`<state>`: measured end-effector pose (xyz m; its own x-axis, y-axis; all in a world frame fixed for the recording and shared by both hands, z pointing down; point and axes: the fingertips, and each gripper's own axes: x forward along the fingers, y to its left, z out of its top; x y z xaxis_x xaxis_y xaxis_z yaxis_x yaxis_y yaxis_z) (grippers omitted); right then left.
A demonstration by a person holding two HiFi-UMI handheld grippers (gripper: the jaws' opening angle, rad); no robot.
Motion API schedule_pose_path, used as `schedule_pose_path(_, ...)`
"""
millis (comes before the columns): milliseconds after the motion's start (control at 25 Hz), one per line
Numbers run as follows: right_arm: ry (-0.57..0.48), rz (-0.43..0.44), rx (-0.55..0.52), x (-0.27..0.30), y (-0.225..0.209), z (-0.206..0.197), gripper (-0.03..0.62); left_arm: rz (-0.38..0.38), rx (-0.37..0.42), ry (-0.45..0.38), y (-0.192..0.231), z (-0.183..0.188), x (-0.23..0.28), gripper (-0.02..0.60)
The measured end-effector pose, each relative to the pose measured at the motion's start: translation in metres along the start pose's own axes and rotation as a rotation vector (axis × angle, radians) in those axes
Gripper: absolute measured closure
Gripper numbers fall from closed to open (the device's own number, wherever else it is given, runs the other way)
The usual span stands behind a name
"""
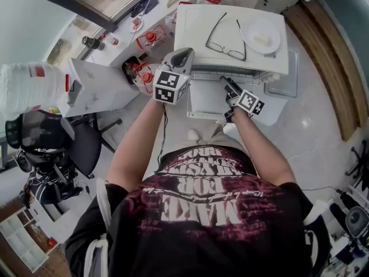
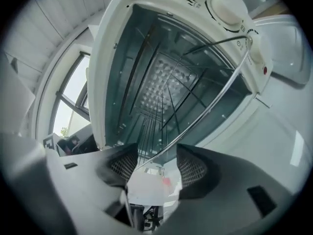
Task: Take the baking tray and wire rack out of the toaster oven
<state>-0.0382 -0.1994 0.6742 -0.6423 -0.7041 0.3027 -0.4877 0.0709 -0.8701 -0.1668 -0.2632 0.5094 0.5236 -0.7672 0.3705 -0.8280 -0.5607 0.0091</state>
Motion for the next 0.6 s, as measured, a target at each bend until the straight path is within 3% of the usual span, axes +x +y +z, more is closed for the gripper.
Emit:
schedule_pose_path(360,-0.076,-0.016,0.098,0.031,-0.009,0.02,0.358,-0.021,0.018,0.012,-0.002,-0.002,0.002,0.577)
schedule_pose_path(480,-0.047,-0.017,0.087,0.035,-0.006,0.017,0.483,-0.024,0.028,0.013,-0.004,-0.002,0.002,0.575)
schedule_pose_path(600,-0.035,0.03,0.09,0.033,0.004,0.013,0.545,-0.03,0.029,0.012,-0.003,-0.001,0.001,0.577)
